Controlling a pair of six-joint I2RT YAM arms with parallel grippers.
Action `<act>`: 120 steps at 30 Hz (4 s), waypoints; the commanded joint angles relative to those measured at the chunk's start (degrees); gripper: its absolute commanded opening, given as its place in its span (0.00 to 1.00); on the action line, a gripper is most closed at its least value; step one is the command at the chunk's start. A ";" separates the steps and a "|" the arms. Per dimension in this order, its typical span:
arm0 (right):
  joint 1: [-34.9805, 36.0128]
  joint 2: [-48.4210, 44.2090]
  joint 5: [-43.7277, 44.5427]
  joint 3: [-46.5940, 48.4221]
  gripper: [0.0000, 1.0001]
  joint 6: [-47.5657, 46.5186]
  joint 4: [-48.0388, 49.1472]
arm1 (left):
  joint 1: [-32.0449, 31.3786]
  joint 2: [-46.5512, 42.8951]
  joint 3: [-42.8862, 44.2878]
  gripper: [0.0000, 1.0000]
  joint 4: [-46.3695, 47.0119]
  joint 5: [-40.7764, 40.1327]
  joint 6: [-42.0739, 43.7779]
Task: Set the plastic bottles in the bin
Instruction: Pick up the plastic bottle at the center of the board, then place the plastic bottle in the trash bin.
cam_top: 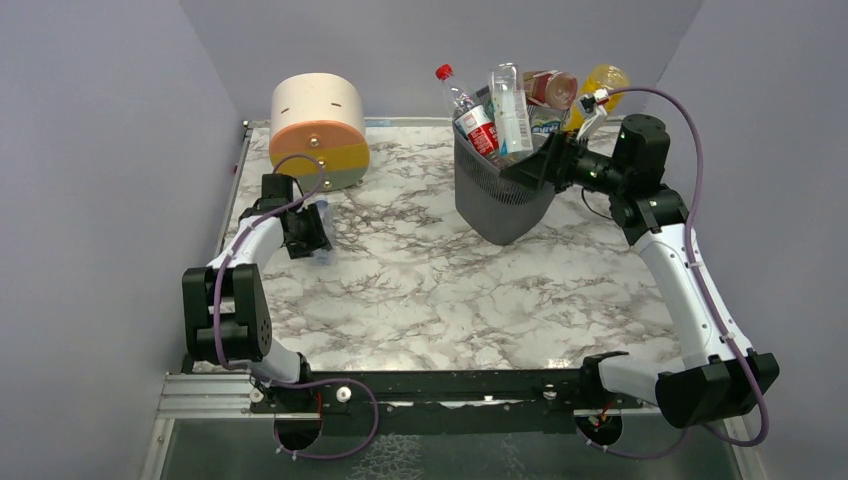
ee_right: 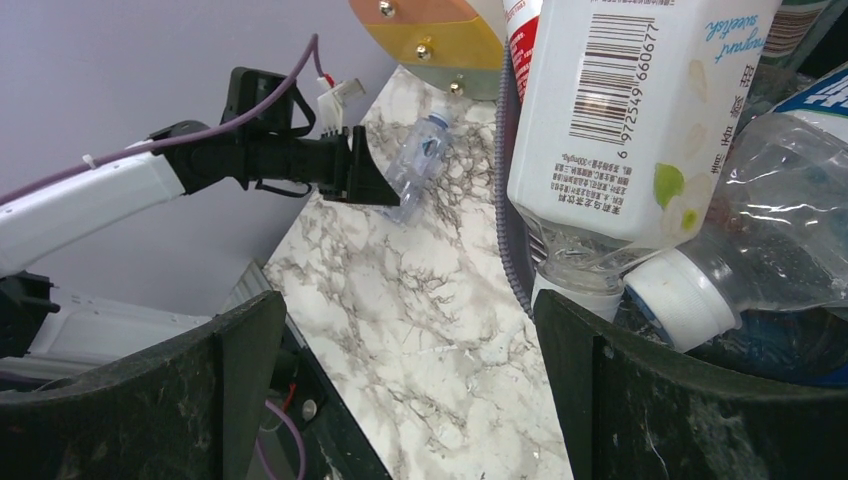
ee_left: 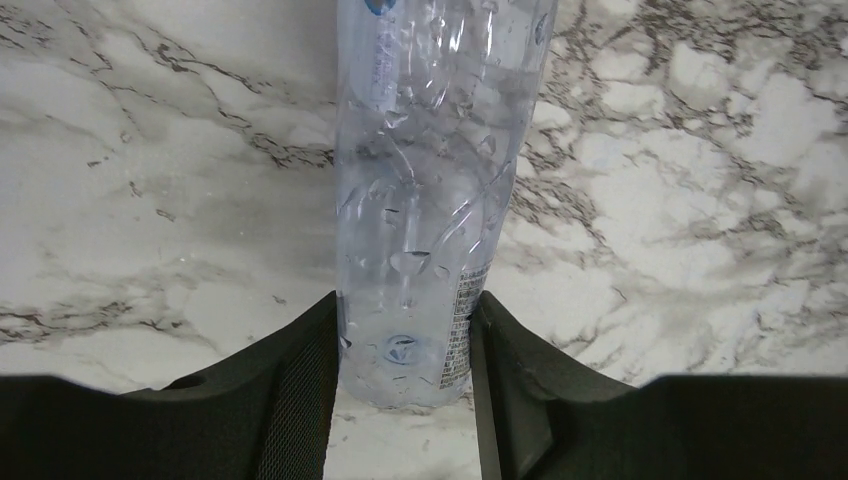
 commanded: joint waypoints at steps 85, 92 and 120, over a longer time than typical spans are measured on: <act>32.67 16.72 35.75 23.55 0.37 -1.64 -3.00 | -15.50 -28.45 9.53 0.99 7.56 44.30 -21.80; 32.67 18.07 52.06 41.56 0.36 -13.61 -15.51 | -15.52 -27.28 11.44 0.99 6.48 44.15 -20.75; 27.30 13.43 96.89 20.83 0.33 -56.20 21.34 | -15.52 -26.44 10.29 0.99 6.58 43.75 -20.40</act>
